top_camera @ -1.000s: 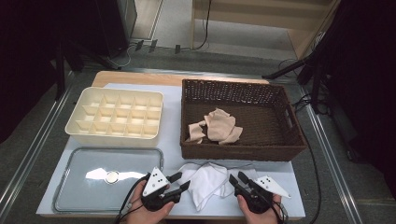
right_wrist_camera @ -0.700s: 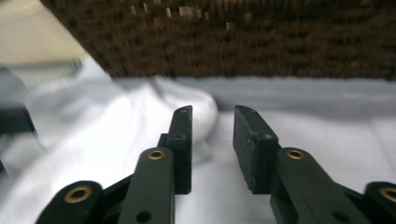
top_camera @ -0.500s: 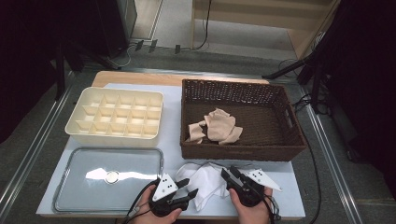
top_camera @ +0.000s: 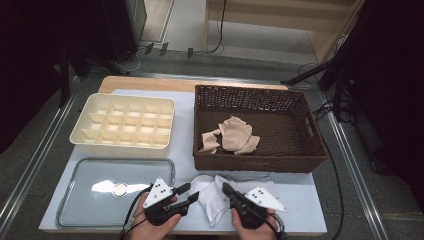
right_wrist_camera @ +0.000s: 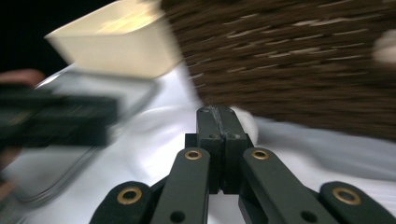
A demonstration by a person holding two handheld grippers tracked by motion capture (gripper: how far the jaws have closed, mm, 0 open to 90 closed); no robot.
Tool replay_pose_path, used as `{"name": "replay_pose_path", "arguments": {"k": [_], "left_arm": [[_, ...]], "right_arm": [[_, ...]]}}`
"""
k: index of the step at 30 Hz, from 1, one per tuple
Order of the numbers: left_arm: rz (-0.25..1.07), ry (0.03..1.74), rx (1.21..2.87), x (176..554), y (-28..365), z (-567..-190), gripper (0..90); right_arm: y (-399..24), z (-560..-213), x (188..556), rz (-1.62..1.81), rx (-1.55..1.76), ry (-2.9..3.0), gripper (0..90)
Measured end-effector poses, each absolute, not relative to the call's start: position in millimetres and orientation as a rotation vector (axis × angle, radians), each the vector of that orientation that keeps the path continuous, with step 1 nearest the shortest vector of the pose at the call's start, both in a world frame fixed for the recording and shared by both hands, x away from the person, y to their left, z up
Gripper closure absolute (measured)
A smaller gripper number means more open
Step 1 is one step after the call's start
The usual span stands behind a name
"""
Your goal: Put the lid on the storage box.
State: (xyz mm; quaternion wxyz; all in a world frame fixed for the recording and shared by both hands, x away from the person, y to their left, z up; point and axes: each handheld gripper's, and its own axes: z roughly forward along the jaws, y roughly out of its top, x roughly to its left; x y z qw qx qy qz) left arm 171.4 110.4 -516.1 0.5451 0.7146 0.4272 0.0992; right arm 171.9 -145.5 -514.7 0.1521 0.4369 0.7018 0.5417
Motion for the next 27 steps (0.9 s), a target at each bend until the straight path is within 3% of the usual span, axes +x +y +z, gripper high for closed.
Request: {"name": "replay_pose_path", "arguments": {"k": [2,7,12,18,27], "left_arm": [[0.245,1.026,1.682,172,114,-516,57.6],[0.247,1.033,1.687,173,115,-516,57.6],[0.24,1.018,1.708,173,108,-518,57.4],[0.188,0.99,1.706,174,97,-520,50.9],[0.145,1.018,1.741,178,80,-528,46.4]], "right_arm": [[-127,-521,165,1.55,1.196,2.108,89.9],[-109,-526,147,1.611,1.037,2.209,71.1],[-151,-510,153,1.614,1.143,2.018,69.5],[-204,-529,178,1.435,1.42,1.863,66.1],[-193,-541,189,1.365,1.437,1.95,63.8]]}}
